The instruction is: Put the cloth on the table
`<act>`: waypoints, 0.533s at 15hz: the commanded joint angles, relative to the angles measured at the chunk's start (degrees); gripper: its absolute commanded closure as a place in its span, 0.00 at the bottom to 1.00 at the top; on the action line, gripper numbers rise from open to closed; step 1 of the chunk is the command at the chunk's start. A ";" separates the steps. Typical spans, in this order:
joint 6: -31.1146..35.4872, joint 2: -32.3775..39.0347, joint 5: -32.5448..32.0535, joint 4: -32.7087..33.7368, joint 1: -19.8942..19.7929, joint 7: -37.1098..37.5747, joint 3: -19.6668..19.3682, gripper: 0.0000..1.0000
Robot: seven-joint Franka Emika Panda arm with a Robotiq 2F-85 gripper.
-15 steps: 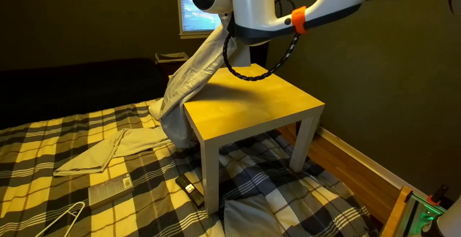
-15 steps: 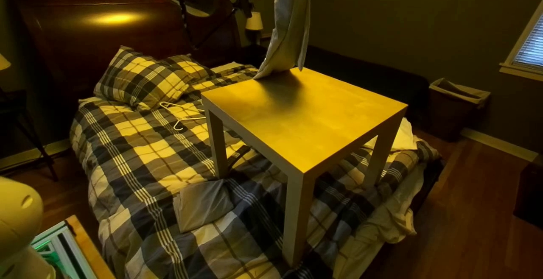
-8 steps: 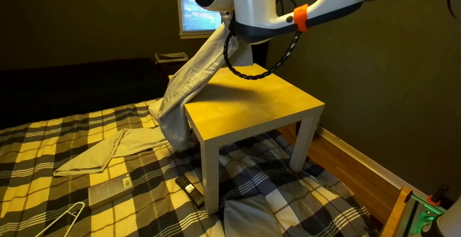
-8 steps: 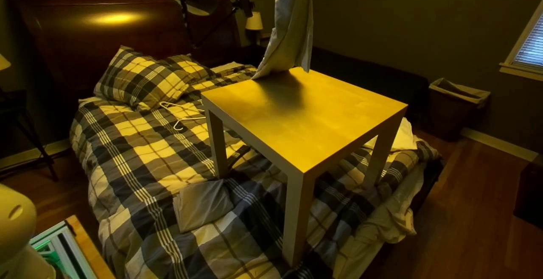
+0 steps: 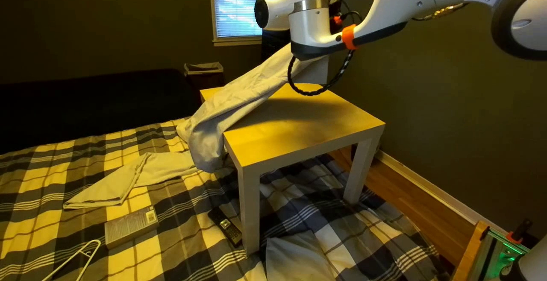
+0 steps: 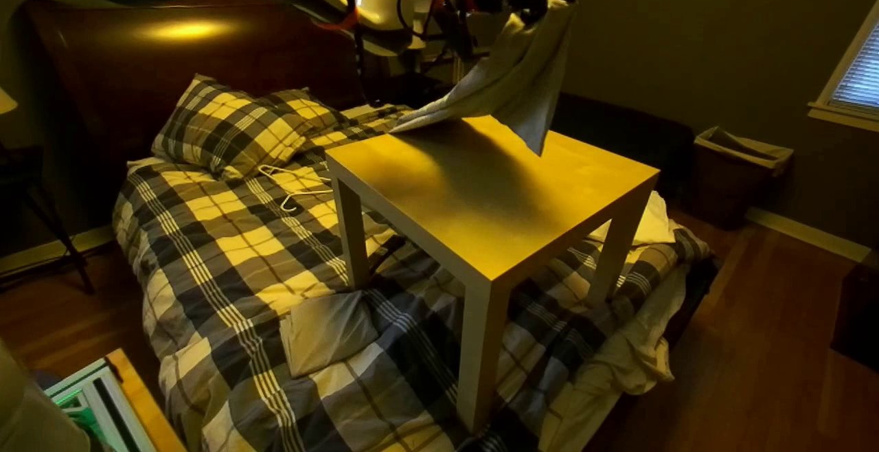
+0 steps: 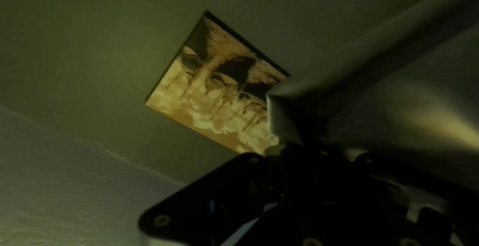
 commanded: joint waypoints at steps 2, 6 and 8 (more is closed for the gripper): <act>-7.45 5.25 -1.98 3.54 -4.74 -2.60 0.57 1.00; -11.34 8.92 -2.29 5.69 -7.37 -4.67 0.11 1.00; -12.71 10.62 -2.73 6.99 -8.33 -5.49 -0.25 1.00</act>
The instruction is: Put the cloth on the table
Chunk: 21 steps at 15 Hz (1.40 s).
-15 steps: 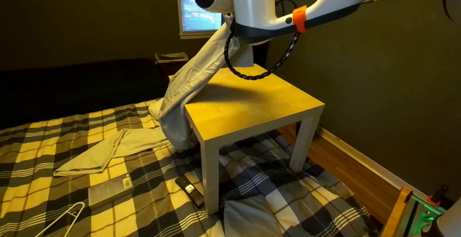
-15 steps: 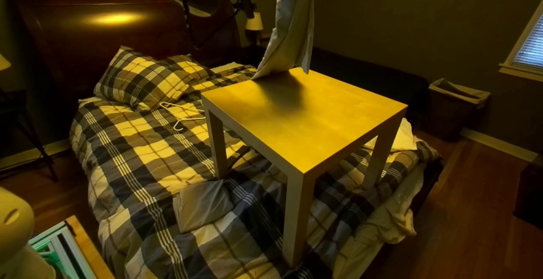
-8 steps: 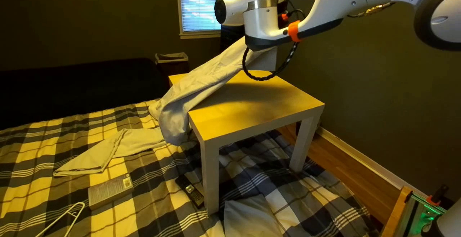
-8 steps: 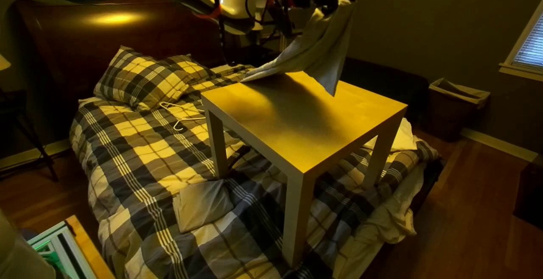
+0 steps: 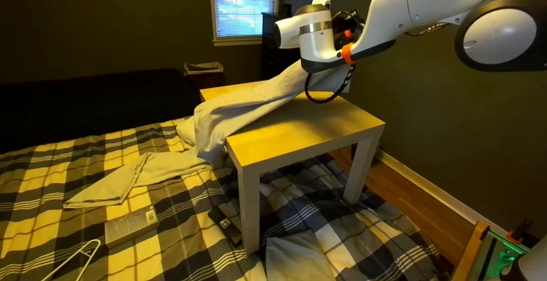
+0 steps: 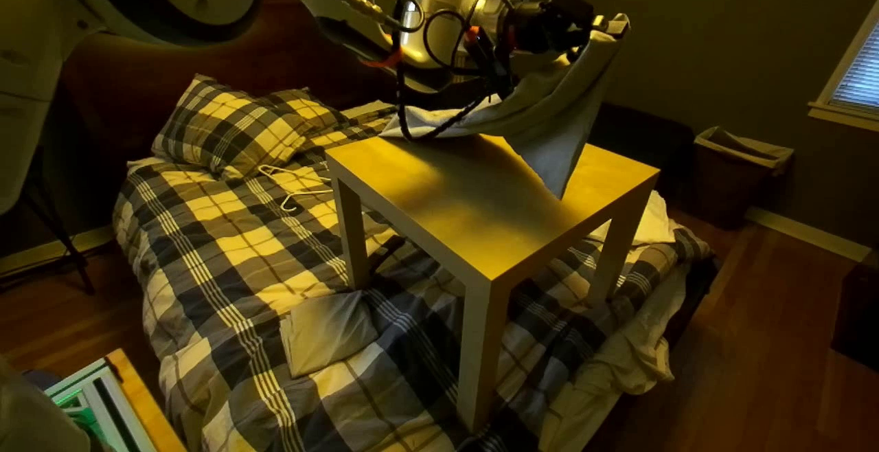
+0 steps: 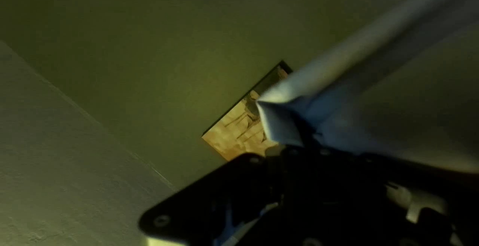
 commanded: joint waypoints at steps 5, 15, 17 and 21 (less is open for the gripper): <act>-4.63 6.97 -2.35 7.29 -3.43 -3.57 -0.78 1.00; -3.28 7.09 -3.90 10.27 -3.55 -10.24 -1.38 0.53; -2.45 5.27 -4.29 10.27 -2.94 -14.93 -0.98 0.37; 1.10 0.46 -0.31 10.37 -2.39 -25.19 3.15 0.06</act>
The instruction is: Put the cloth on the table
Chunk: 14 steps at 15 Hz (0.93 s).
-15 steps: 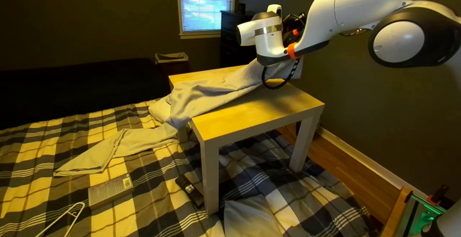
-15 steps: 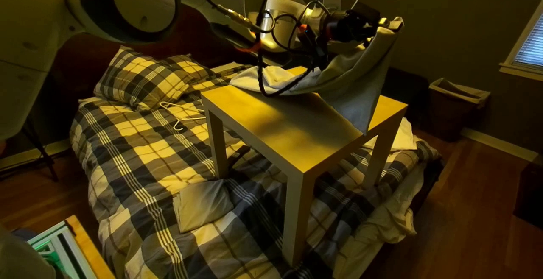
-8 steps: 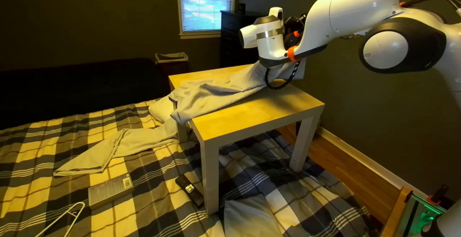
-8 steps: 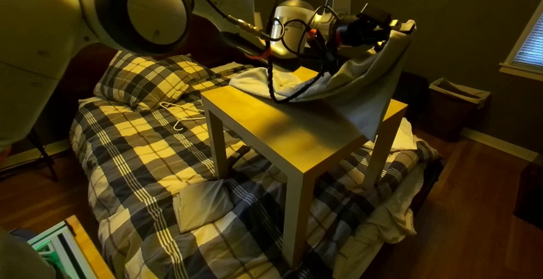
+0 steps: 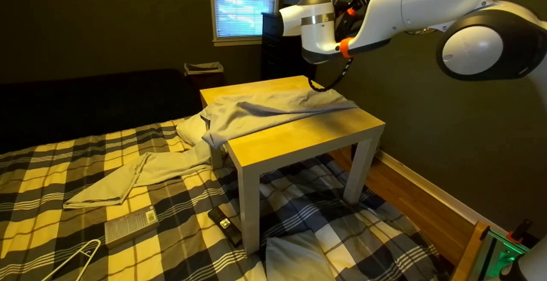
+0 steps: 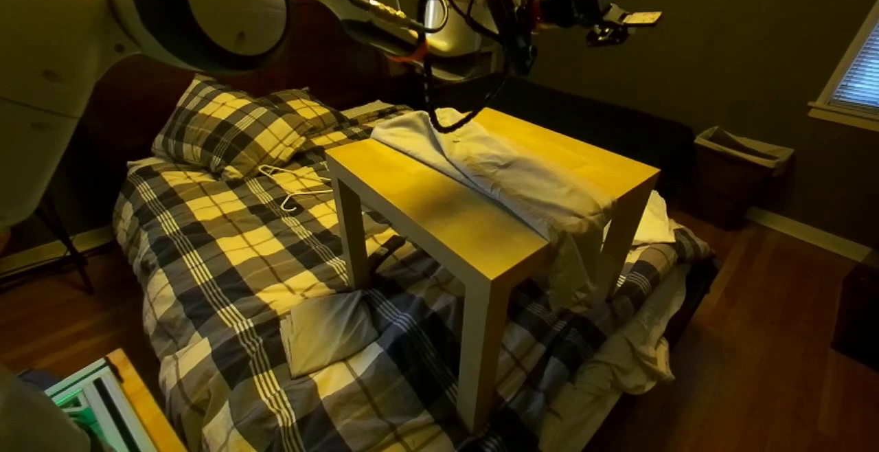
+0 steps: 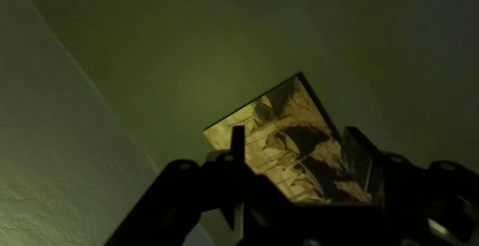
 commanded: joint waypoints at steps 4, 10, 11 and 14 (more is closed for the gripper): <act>3.72 -7.16 7.82 -0.15 1.52 -14.16 6.64 0.00; 5.05 -9.29 19.43 3.66 0.28 -23.66 11.22 0.00; 5.66 -9.45 21.20 4.00 -0.20 -25.22 11.84 0.00; 7.36 -10.18 26.86 4.24 -1.61 -29.54 13.56 0.00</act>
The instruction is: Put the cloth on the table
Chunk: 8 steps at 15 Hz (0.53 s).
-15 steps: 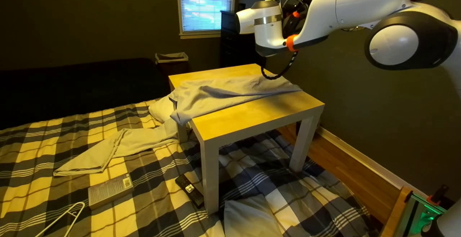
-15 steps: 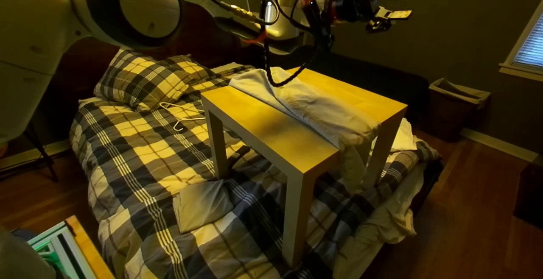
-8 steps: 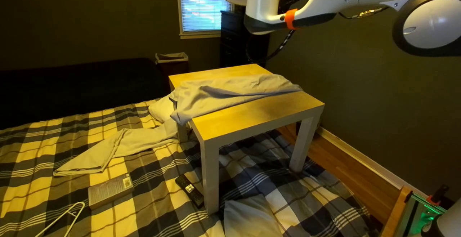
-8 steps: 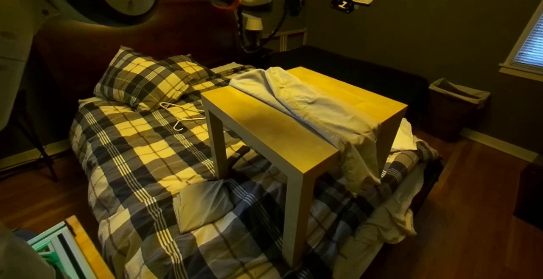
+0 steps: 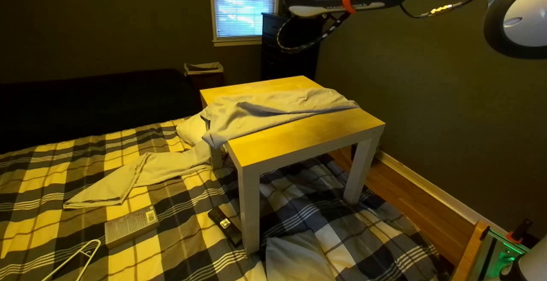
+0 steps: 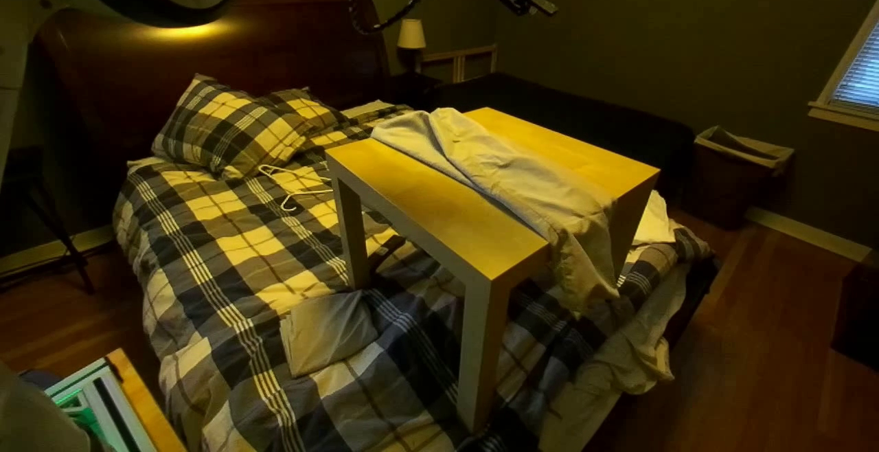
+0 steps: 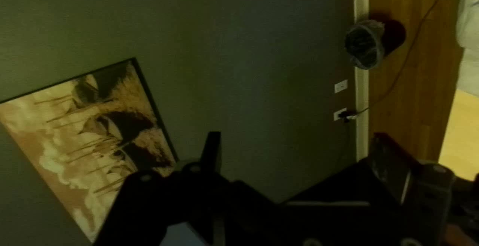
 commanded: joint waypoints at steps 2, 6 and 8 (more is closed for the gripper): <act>2.61 -1.72 9.35 -0.25 -2.81 -7.11 3.50 0.00; 1.83 -2.62 16.64 -0.21 -3.70 -12.98 6.02 0.00; 1.09 -2.29 20.80 0.92 -4.27 -15.89 7.01 0.00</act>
